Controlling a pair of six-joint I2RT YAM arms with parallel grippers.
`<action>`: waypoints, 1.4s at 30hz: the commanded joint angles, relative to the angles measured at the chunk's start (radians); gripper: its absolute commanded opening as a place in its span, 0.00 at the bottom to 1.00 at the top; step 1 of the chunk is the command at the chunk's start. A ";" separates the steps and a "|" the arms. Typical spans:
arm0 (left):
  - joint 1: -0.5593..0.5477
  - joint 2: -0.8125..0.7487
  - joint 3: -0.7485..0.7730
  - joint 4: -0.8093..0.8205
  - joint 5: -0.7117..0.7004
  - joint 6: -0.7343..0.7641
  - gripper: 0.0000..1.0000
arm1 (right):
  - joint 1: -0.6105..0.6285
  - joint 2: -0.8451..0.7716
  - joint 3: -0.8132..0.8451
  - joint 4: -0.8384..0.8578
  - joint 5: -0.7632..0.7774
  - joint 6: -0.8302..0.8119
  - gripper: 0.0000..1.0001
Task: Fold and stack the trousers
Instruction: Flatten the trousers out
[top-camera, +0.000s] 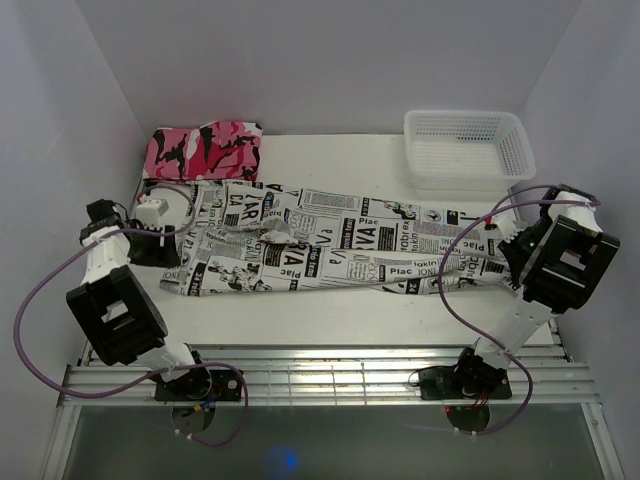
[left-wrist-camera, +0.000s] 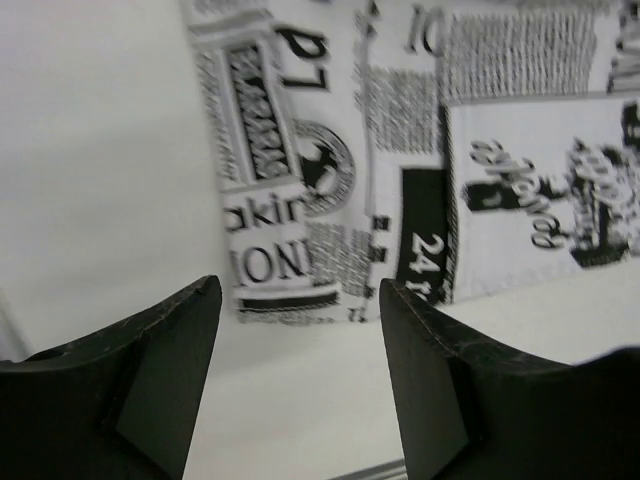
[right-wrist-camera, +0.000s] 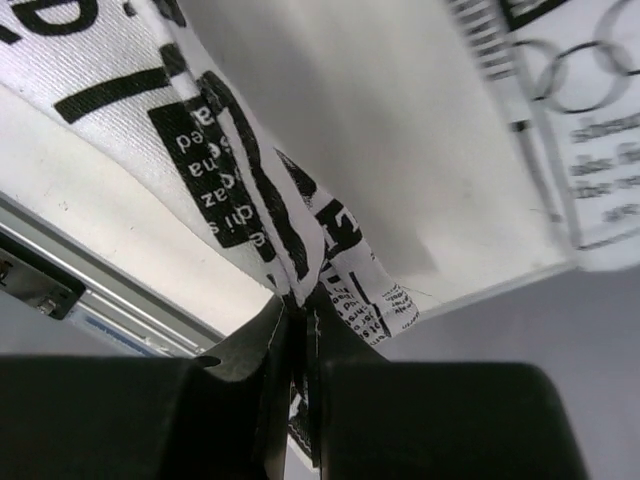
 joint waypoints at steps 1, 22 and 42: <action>-0.014 -0.081 -0.093 -0.049 0.096 0.096 0.74 | 0.003 0.002 0.104 -0.115 -0.115 -0.016 0.08; -0.039 -0.101 -0.094 -0.003 0.191 0.023 0.72 | -0.021 -0.208 0.055 0.120 -0.185 0.124 0.99; -0.039 -0.113 -0.086 -0.089 0.199 0.001 0.72 | 0.572 -0.567 -0.541 0.459 -0.306 0.200 0.55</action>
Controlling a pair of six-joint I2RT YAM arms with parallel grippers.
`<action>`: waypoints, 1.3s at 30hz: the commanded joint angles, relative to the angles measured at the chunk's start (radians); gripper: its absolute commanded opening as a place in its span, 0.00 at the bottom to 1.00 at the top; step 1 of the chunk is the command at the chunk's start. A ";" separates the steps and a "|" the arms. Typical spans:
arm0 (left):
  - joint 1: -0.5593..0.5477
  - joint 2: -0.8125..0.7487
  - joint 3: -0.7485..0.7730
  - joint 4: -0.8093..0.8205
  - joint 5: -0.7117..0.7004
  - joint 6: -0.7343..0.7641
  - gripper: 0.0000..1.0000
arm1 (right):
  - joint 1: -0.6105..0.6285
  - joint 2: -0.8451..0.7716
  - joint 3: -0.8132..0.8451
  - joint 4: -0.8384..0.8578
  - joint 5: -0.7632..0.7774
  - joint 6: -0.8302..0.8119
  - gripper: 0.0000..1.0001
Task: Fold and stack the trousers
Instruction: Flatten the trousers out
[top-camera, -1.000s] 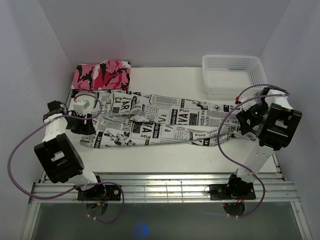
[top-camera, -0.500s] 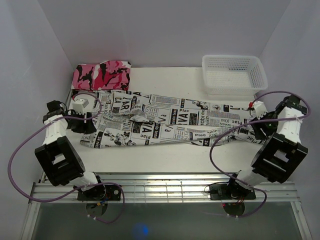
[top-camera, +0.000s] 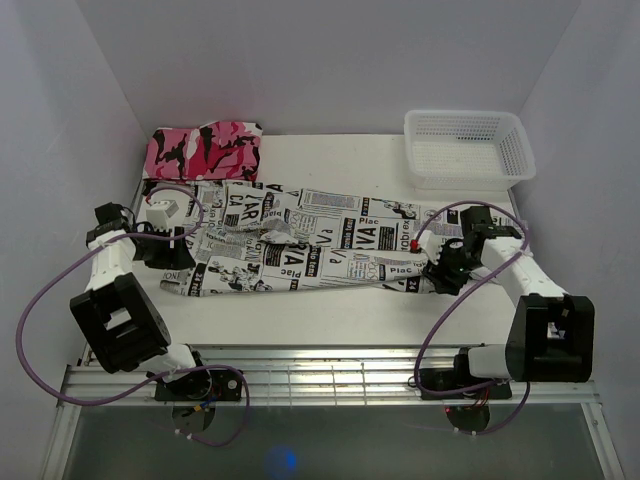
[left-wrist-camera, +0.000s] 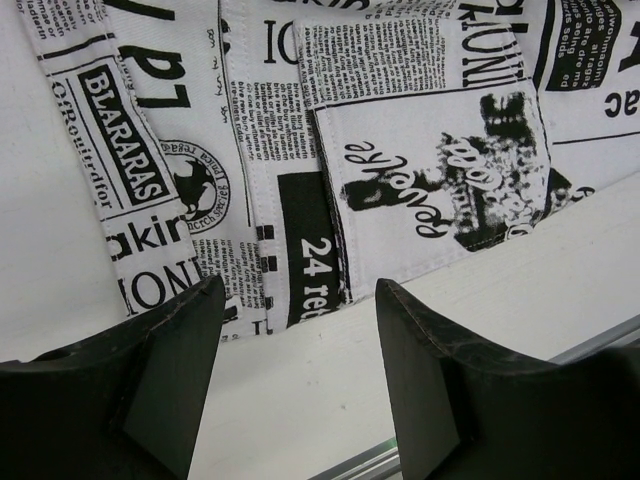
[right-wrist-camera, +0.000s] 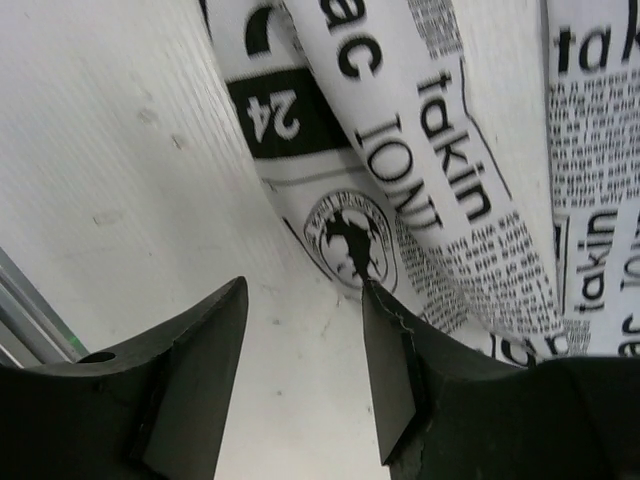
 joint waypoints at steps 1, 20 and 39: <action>-0.005 -0.051 0.006 -0.021 0.040 0.005 0.72 | 0.116 -0.014 -0.028 0.091 -0.032 0.081 0.55; -0.008 0.065 -0.053 0.085 -0.097 -0.044 0.69 | 0.323 0.161 -0.136 0.320 0.121 0.195 0.28; -0.005 0.289 0.045 0.238 -0.334 -0.153 0.00 | 0.258 -0.206 -0.221 -0.087 0.151 -0.141 0.08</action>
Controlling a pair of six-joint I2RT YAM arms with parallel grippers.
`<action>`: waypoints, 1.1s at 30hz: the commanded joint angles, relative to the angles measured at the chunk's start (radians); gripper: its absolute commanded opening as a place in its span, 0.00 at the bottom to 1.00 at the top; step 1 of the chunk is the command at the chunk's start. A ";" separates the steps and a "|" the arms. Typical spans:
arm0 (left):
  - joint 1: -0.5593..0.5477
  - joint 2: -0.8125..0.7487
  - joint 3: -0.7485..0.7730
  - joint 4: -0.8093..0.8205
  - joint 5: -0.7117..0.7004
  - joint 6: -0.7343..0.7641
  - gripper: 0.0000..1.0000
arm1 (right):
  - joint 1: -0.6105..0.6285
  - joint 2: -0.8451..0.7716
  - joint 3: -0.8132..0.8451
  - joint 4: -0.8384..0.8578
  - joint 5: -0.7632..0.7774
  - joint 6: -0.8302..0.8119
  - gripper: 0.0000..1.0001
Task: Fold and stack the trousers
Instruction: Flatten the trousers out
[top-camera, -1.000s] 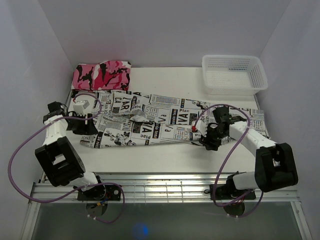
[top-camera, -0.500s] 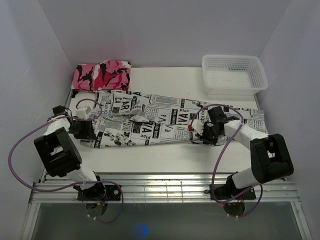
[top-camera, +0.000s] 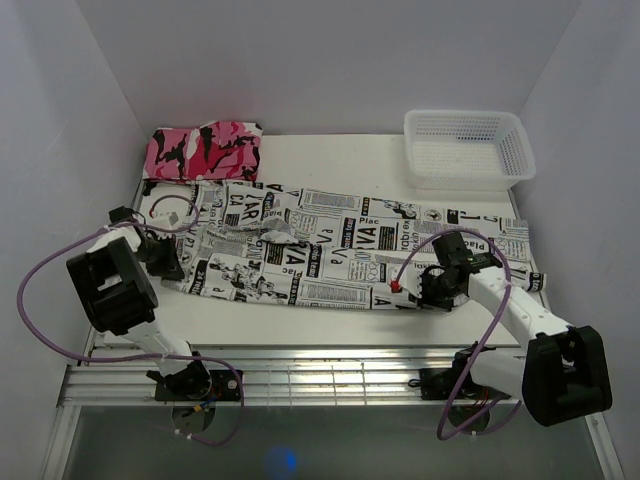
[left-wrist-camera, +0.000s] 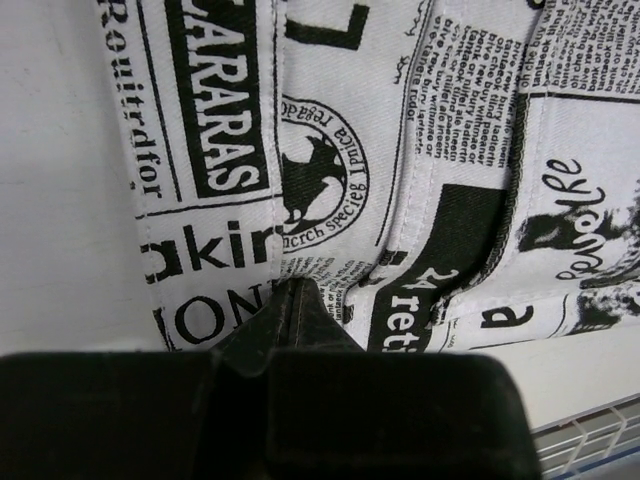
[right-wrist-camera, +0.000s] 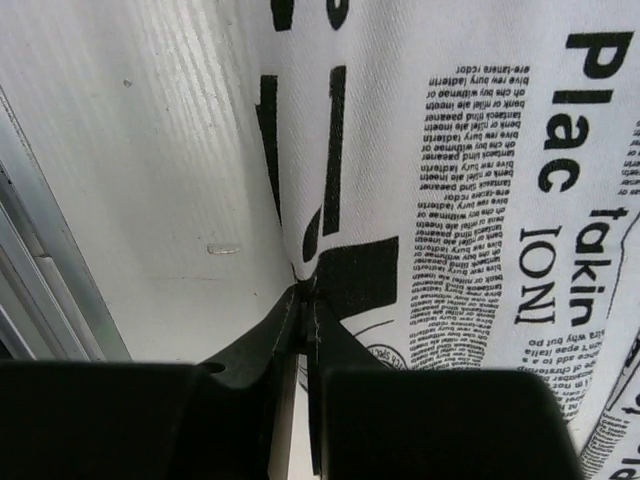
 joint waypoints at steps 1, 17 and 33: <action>0.007 0.044 0.044 0.115 -0.104 0.007 0.00 | -0.032 -0.052 -0.033 -0.153 0.059 -0.140 0.08; 0.182 -0.037 0.016 0.047 -0.160 0.100 0.00 | -0.146 0.035 0.156 -0.115 0.025 0.035 0.55; 0.194 -0.277 0.033 -0.065 0.220 0.192 0.75 | -0.944 0.308 0.413 -0.339 0.011 -0.246 0.67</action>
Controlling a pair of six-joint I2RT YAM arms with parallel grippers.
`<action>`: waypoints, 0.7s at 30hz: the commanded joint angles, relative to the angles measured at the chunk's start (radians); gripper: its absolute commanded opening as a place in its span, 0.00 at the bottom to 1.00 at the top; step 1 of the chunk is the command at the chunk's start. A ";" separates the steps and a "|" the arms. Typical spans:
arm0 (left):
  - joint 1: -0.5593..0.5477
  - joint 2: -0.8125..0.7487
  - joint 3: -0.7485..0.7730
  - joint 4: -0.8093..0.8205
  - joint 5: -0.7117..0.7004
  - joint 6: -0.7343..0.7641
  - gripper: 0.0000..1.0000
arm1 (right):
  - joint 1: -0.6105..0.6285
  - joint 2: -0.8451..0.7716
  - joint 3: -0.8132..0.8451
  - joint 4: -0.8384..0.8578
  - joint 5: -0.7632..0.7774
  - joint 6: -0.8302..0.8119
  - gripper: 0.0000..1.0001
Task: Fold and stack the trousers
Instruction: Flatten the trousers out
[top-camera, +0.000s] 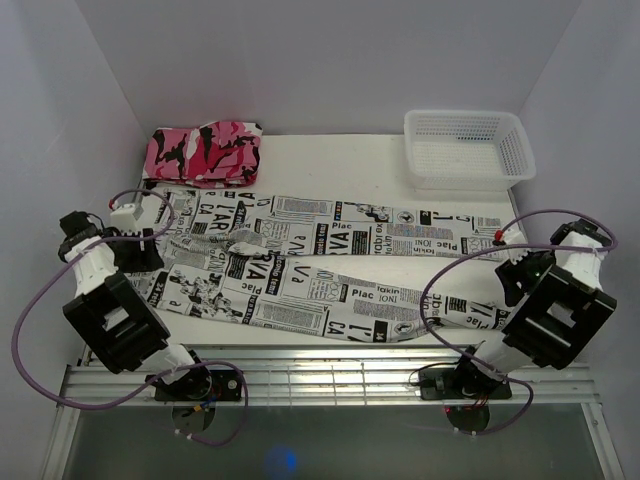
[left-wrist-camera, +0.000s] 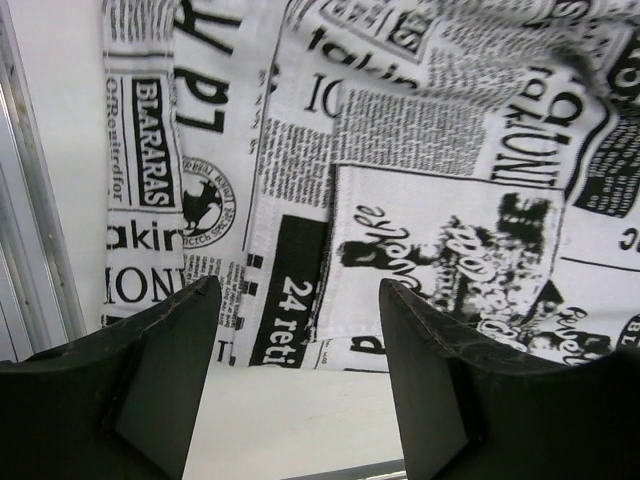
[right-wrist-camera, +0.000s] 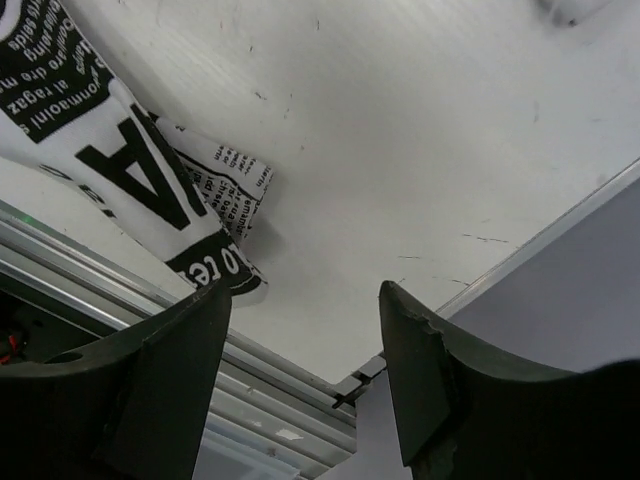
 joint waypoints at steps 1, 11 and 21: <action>-0.015 -0.068 0.018 -0.020 0.127 0.035 0.75 | -0.056 0.096 0.035 -0.067 0.015 -0.084 0.66; -0.020 -0.093 0.018 -0.022 0.132 0.037 0.75 | -0.077 0.224 -0.023 -0.022 -0.042 0.002 0.47; -0.018 -0.107 0.022 -0.013 0.155 0.028 0.75 | -0.107 -0.083 0.076 -0.286 -0.179 -0.194 0.08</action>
